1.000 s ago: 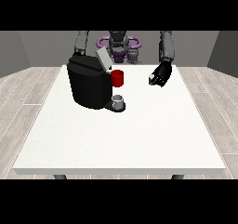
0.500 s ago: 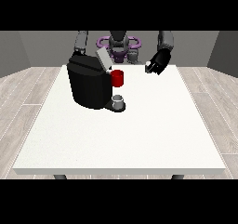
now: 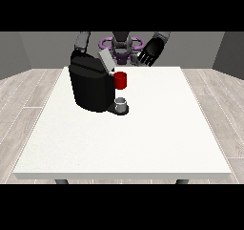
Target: Insert the coffee pod into the coffee machine and close the lid
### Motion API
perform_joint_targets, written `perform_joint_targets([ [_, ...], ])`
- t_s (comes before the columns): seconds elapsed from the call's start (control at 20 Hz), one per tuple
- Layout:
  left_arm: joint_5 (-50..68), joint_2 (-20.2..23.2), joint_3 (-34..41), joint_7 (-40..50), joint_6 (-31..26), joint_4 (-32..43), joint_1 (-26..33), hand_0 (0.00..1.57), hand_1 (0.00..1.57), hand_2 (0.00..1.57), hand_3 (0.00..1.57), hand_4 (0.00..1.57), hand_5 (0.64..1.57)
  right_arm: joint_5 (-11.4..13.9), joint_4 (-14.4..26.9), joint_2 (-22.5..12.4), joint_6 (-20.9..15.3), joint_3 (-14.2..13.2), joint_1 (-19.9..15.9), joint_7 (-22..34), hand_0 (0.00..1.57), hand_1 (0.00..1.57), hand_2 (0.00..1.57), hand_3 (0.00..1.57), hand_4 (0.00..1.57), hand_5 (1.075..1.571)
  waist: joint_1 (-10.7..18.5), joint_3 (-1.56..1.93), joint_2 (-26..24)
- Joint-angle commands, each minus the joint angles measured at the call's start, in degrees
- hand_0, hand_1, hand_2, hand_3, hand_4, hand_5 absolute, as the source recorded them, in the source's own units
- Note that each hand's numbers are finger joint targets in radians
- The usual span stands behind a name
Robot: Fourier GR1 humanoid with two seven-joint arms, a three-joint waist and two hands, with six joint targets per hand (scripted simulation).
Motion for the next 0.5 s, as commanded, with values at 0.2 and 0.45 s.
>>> perform_joint_targets([
  [0.2,4.3,-2.4,6.3,9.1,-3.1,1.2,-9.8,1.23,1.23,1.26,1.27,0.5,1.571,-1.2,-1.9,-2.0,1.2,-1.5,-4.4,3.2,0.0,0.0,0.0,0.0,0.0,1.571,-3.7,0.0,1.4],
  [0.45,3.5,2.6,7.2,6.6,-3.5,1.2,-15.7,1.22,1.22,1.27,1.26,0.47,1.571,-0.4,-2.6,-1.9,-1.6,-2.7,-8.3,1.4,0.0,0.0,0.0,0.0,0.0,1.571,-4.7,0.01,8.0],
])
